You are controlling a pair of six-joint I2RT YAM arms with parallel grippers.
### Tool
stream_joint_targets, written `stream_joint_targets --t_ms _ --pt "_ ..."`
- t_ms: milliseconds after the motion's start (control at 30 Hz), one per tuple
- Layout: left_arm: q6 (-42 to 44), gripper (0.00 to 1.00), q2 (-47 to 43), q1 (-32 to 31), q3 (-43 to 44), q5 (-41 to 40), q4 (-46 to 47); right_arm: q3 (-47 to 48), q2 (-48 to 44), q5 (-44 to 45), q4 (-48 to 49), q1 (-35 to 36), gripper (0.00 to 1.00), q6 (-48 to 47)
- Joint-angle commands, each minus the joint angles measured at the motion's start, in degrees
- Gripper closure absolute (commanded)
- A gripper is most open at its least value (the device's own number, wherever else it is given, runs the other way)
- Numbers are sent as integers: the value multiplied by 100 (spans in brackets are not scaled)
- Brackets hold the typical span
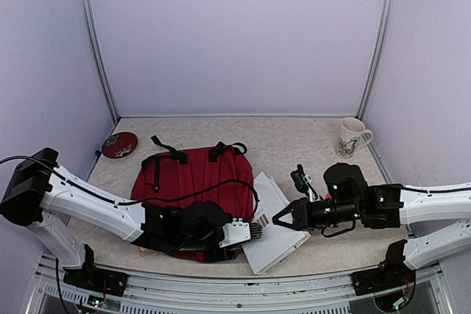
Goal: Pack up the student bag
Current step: Pick up the book from the center of the board, then pick up the student bag from the center of the board.
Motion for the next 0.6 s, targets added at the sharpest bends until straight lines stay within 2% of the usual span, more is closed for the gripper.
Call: stream_joint_targets --t_ms 0,67,167,233,433,567 --pt "-79 29 -178 -10 193 389 268 69 -409 56 258 138 75 -60" --pt "-55 23 -371 -6 264 630 109 131 -460 130 -29 123 79 -160" --pt "16 13 -823 2 305 1424 -179 263 -552 219 -581 -13 86 -356" --pt "-3 2 -1094 5 387 1631 -494 339 -652 244 -981 -185 87 -469" --pt "-465 1 -1401 -93 1109 1155 -2850 250 -1242 292 -1685 -790 89 -777" --pt "-738 1 -1156 -333 1089 408 -3846 340 -1347 289 -1909 -1063 90 -1021"
